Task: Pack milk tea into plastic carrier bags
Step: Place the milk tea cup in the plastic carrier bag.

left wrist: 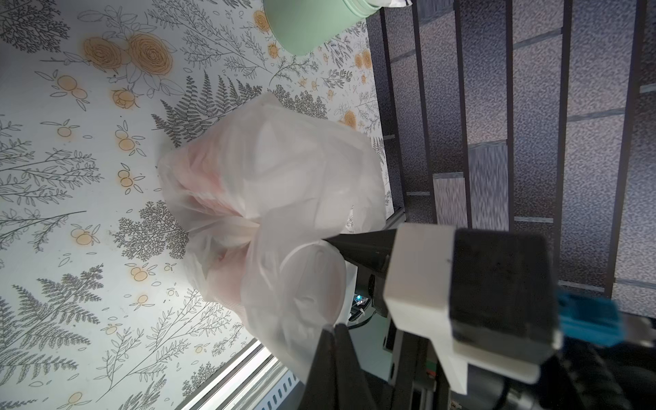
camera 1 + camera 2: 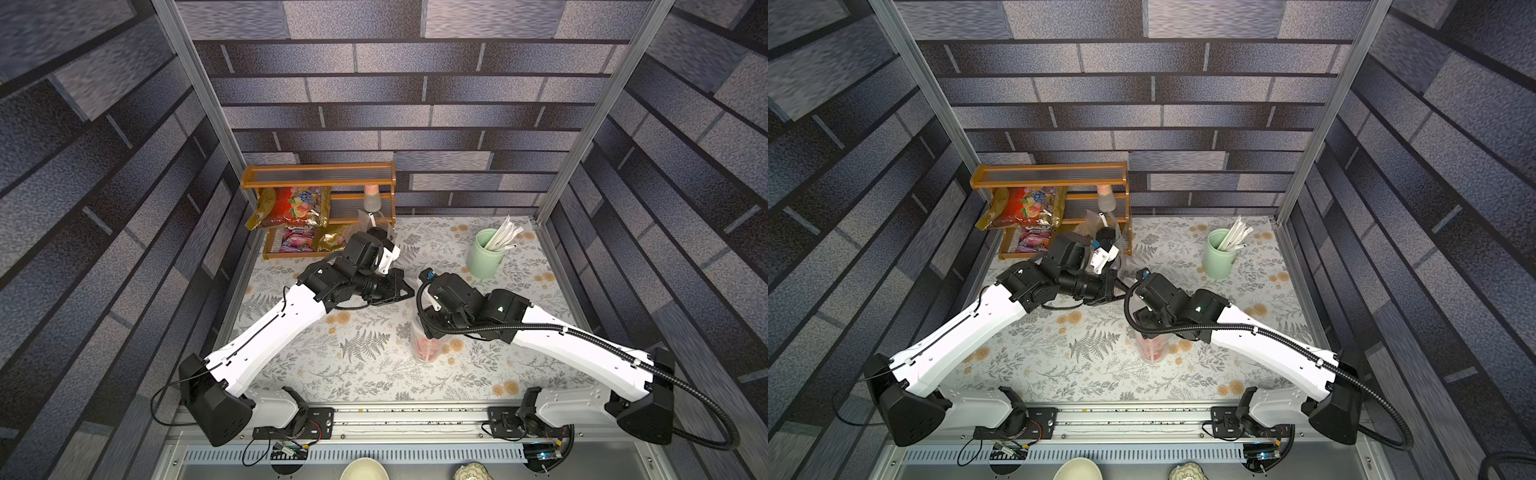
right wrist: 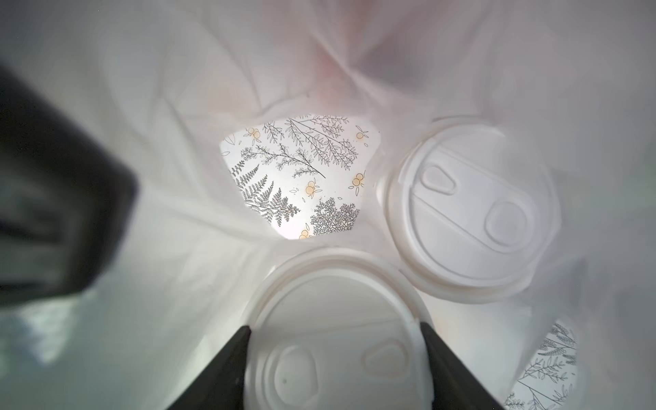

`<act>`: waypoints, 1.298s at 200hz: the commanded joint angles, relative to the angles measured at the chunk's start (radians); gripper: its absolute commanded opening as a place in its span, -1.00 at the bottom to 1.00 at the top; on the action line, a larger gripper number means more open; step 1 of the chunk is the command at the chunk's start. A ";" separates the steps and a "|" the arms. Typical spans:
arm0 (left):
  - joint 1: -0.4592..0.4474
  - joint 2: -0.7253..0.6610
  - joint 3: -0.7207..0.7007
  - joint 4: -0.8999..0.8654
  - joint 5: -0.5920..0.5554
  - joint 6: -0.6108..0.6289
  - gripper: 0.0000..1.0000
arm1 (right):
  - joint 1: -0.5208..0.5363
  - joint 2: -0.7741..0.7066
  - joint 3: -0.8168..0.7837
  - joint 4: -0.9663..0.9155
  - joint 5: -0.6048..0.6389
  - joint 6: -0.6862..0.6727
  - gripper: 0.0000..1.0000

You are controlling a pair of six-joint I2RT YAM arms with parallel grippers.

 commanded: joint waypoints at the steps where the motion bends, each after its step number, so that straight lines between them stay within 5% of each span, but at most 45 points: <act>1: -0.006 -0.012 0.031 0.007 0.000 -0.011 -1.00 | 0.017 -0.032 -0.052 0.086 0.015 0.014 -0.17; 27: -0.005 -0.013 0.029 0.000 -0.005 -0.011 -1.00 | 0.019 -0.054 -0.109 0.111 0.012 0.005 -0.01; 67: -0.006 -0.006 0.013 -0.017 0.002 -0.003 -1.00 | 0.018 -0.077 -0.067 0.041 0.002 -0.010 0.53; 117: 0.005 0.006 0.063 -0.121 -0.040 0.070 -0.22 | 0.017 -0.071 0.140 -0.129 0.031 -0.008 0.81; 152: 0.029 0.036 0.114 -0.165 -0.047 0.130 0.33 | -0.068 -0.050 0.283 -0.230 0.043 -0.015 0.77; 199: 0.042 0.183 0.306 -0.332 -0.029 0.320 0.49 | -0.334 0.049 0.472 -0.295 0.005 -0.061 0.57; 259: 0.043 0.316 0.485 -0.491 -0.108 0.470 0.45 | -0.685 0.173 0.496 -0.218 -0.092 -0.092 0.33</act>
